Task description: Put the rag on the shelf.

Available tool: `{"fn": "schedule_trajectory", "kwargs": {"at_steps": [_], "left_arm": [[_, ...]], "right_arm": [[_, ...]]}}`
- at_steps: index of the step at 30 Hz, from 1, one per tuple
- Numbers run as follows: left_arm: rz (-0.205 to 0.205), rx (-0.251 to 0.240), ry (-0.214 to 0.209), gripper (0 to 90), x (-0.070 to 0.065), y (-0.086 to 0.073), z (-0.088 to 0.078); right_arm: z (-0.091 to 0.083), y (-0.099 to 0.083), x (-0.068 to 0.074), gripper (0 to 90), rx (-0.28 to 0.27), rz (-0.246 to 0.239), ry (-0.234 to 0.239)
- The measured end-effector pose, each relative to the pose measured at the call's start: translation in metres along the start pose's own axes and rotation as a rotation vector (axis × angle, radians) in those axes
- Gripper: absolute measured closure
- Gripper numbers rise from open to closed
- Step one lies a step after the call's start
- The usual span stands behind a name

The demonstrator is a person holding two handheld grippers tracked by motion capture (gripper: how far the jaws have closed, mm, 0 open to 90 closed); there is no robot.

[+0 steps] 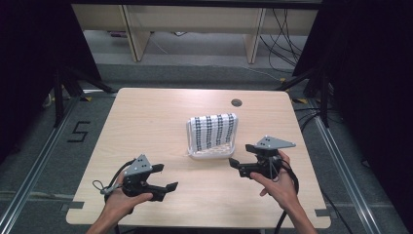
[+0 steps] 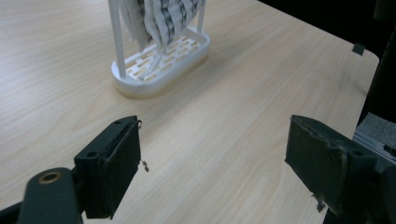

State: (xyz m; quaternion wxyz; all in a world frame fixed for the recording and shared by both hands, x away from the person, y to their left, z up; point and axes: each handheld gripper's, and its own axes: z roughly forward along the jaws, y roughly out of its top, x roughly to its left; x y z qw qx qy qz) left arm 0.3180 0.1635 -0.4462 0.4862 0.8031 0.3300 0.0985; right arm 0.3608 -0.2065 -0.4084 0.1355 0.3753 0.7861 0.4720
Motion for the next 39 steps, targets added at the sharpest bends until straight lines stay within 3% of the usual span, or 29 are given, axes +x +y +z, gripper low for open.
{"fn": "schedule_trajectory", "kwargs": {"at_steps": [1, 2, 4, 7, 9, 10, 11, 12, 13, 14, 15, 16, 18, 19, 21, 24, 25, 26, 27, 28, 31, 32, 33, 34, 35, 36, 38, 39], "left_arm": [[-0.003, -0.004, -0.005, 17.4, -0.001, -0.002, 0.0], [0.006, 0.003, -0.004, 17.4, -0.002, -0.004, 0.0], [0.012, 0.003, -0.006, 17.4, -0.003, -0.008, -0.002], [0.011, -0.001, -0.003, 17.4, -0.005, -0.012, -0.004], [0.008, 0.0, 0.0, 17.4, -0.006, -0.014, -0.005], [0.014, 0.011, 0.004, 17.4, -0.006, -0.016, -0.007], [0.016, 0.018, 0.007, 17.4, -0.007, -0.018, -0.007], [0.011, 0.012, 0.003, 17.3, -0.008, -0.019, -0.007], [0.009, 0.018, 0.002, 17.3, -0.009, -0.022, -0.007], [0.008, 0.007, 0.001, 17.4, -0.009, -0.024, -0.007], [0.006, 0.018, 0.004, 17.4, -0.01, -0.026, -0.008], [-0.001, 0.018, 0.003, 17.4, -0.01, -0.027, -0.008], [0.003, 0.021, 0.001, 17.3, -0.011, -0.031, -0.009], [0.011, 0.021, -0.001, 17.4, -0.011, -0.033, -0.009], [0.031, 0.053, 0.008, 17.4, -0.011, -0.035, -0.012], [0.022, 0.041, 0.011, 17.3, -0.011, -0.039, -0.013], [0.013, 0.046, 0.005, 17.4, -0.011, -0.041, -0.013], [0.016, 0.052, 0.005, 17.4, -0.011, -0.042, -0.013], [0.016, 0.053, 0.015, 17.4, -0.012, -0.044, -0.013], [0.013, 0.053, 0.014, 17.4, -0.012, -0.045, -0.013], [0.018, 0.062, 0.021, 17.4, -0.014, -0.049, -0.011], [0.027, 0.074, 0.021, 17.4, -0.015, -0.05, -0.011], [0.031, 0.07, 0.02, 17.3, -0.016, -0.052, -0.01], [0.032, 0.082, 0.025, 17.4, -0.017, -0.052, -0.011], [0.054, 0.093, 0.039, 17.4, -0.018, -0.054, -0.011], [0.039, 0.076, 0.032, 17.4, -0.019, -0.055, -0.01], [0.04, 0.08, 0.035, 17.4, -0.019, -0.058, -0.01], [0.047, 0.085, 0.036, 17.3, -0.019, -0.059, -0.011]], "right_arm": [[0.0, -0.002, 0.002, 19.0, 0.001, 0.007, -0.014], [0.001, -0.003, 0.002, 19.0, -0.005, -0.014, -0.01], [-0.001, -0.006, 0.006, 19.0, 0.023, 0.001, -0.002], [-0.002, -0.012, 0.007, 19.0, 0.016, -0.012, 0.006], [-0.004, -0.018, 0.01, 19.0, 0.038, 0.006, -0.009], [-0.003, -0.022, 0.009, 19.0, 0.032, -0.031, -0.005], [-0.004, -0.025, 0.013, 19.0, 0.047, 0.014, -0.008], [-0.004, -0.03, 0.012, 19.0, 0.052, -0.005, -0.009], [-0.005, -0.033, 0.014, 19.0, 0.062, 0.017, -0.002], [-0.003, -0.038, 0.013, 19.0, 0.054, 0.005, 0.013], [-0.006, -0.041, 0.016, 19.0, 0.079, 0.04, 0.003], [-0.004, -0.046, 0.014, 19.0, 0.063, 0.016, 0.009], [-0.004, -0.052, 0.018, 19.0, 0.086, 0.043, 0.014], [-0.003, -0.054, 0.016, 19.0, 0.085, 0.01, 0.012], [-0.004, -0.058, 0.019, 19.0, 0.091, 0.028, 0.004], [-0.004, -0.065, 0.023, 18.7, 0.102, 0.041, 0.033], [-0.006, -0.066, 0.023, 18.7, 0.109, 0.044, 0.019], [-0.006, -0.068, 0.021, 18.7, 0.105, 0.024, 0.028], [-0.007, -0.07, 0.025, 18.7, 0.117, 0.069, 0.022], [-0.006, -0.073, 0.022, 18.7, 0.102, 0.035, 0.035], [-0.01, -0.079, 0.024, 18.6, 0.119, 0.044, 0.023], [-0.012, -0.082, 0.026, 18.6, 0.134, 0.068, 0.018], [-0.011, -0.084, 0.023, 18.6, 0.125, 0.032, 0.014], [-0.012, -0.086, 0.024, 18.6, 0.124, 0.032, 0.02], [-0.014, -0.088, 0.028, 18.5, 0.141, 0.068, 0.01], [-0.014, -0.091, 0.027, 18.4, 0.134, 0.039, 0.021], [-0.016, -0.094, 0.028, 18.2, 0.137, 0.027, 0.018], [-0.018, -0.095, 0.032, 18.2, 0.151, 0.057, 0.008]]}}
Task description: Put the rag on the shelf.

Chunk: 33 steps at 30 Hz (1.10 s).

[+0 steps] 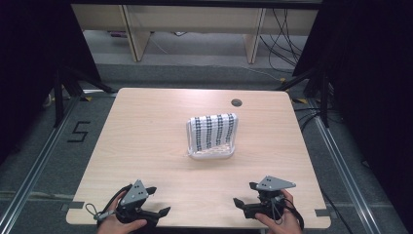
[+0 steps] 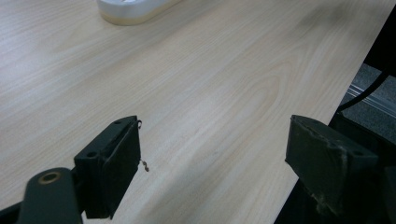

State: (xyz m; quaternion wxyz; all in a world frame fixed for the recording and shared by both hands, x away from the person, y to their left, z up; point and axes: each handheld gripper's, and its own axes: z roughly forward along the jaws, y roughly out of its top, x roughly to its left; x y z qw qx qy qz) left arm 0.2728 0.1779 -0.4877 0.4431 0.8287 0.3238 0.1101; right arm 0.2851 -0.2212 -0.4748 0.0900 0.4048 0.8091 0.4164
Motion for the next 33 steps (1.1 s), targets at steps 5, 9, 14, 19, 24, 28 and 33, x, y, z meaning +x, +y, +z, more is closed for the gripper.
{"fn": "schedule_trajectory", "kwargs": {"at_steps": [5, 9, 14, 19, 24, 28, 33], "left_arm": [[-0.022, 0.004, 0.021, 17.4, 0.0, -0.004, 0.0], [-0.011, 0.006, 0.018, 17.3, 0.003, -0.006, 0.003], [-0.026, 0.02, 0.021, 17.2, 0.004, -0.006, 0.003], [-0.035, 0.004, 0.013, 17.2, 0.004, -0.008, 0.008], [-0.025, 0.022, 0.011, 17.2, 0.005, -0.008, 0.009], [-0.023, 0.029, 0.014, 17.2, 0.006, -0.009, 0.01], [-0.022, 0.052, 0.03, 16.4, 0.01, -0.008, 0.01]], "right_arm": [[0.002, -0.01, 0.001, 17.7, 0.008, -0.045, 0.006], [0.003, -0.013, 0.001, 17.6, 0.019, -0.073, -0.015], [0.003, -0.014, 0.003, 17.5, 0.031, -0.042, -0.021], [0.005, -0.014, -0.002, 17.5, 0.023, -0.069, -0.002], [0.006, -0.015, -0.003, 17.5, 0.035, -0.068, -0.017], [0.006, -0.014, -0.004, 17.5, 0.026, -0.062, -0.016], [0.003, -0.015, -0.003, 17.6, 0.034, -0.017, -0.027]]}}
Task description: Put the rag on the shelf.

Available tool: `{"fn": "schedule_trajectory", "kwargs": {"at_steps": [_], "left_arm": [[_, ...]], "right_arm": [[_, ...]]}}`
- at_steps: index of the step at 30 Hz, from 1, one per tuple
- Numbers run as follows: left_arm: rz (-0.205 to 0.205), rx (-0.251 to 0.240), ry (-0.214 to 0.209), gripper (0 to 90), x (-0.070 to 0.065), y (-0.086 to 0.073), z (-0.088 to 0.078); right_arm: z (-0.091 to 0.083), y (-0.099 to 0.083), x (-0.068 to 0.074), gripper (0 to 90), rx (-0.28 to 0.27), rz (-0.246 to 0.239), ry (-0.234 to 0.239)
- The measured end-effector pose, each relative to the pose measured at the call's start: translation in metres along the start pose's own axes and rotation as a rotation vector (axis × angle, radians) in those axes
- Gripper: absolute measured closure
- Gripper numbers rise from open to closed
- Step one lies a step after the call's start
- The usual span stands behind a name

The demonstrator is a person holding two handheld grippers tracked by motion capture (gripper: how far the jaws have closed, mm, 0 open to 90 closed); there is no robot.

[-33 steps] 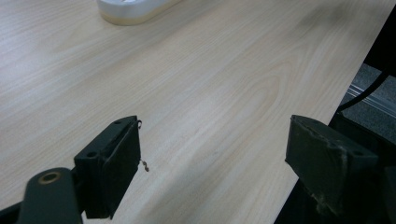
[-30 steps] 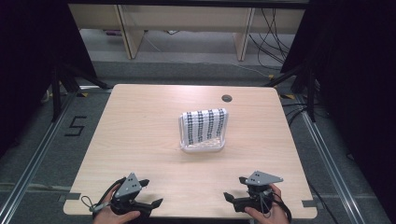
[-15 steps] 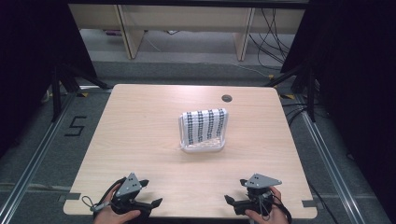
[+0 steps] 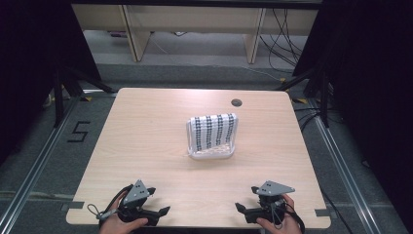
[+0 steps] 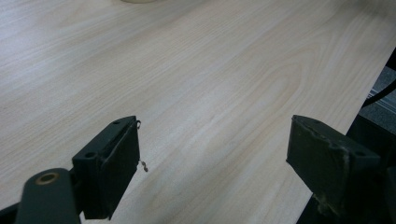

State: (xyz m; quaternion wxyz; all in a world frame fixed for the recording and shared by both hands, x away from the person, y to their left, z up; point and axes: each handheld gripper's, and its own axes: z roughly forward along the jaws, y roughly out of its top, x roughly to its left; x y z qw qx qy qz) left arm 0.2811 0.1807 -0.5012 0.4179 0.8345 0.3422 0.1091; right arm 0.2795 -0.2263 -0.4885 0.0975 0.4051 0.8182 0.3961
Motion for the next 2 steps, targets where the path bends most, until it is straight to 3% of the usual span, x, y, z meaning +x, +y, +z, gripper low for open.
{"fn": "schedule_trajectory", "kwargs": {"at_steps": [2], "left_arm": [[-0.014, -0.009, -0.002, 16.4, 0.0005, -0.0005, 0.0008]], "right_arm": [[0.0007, 0.0006, -0.0053, 17.6, -0.024, -0.035, -0.012]]}}
